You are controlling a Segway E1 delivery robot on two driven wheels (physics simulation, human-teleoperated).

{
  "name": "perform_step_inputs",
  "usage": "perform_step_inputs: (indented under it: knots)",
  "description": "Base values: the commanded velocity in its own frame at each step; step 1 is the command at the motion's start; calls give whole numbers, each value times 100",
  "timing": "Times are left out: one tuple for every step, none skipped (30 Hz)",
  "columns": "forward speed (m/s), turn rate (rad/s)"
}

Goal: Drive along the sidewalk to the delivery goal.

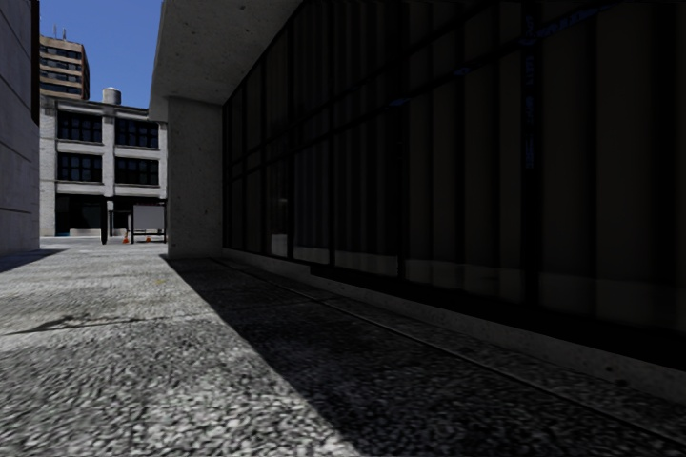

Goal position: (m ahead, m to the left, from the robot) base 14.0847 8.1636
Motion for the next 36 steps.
perform_step_inputs:
  knots:
    - [200,115]
    - [200,115]
    - [200,115]
    - [200,115]
    - [200,115]
    - [200,115]
    - [200,115]
    - [200,115]
    - [200,115]
    - [200,115]
    - [200,115]
    - [200,70]
    - [200,41]
    - [200,26]
    - [200,16]
    - [200,4]
    - [200,4]
    - [200,0]
    - [200,0]
    - [200,0]
    - [200,0]
    - [200,0]
    - [200,0]
    - [200,0]
    - [200,0]
    - [200,0]
    - [200,0]
    - [200,0]
    - [200,0]
    - [200,0]
    - [200,0]
    - [200,0]
    - [200,0]
    - [200,0]
    - [200,0]
    - [200,0]
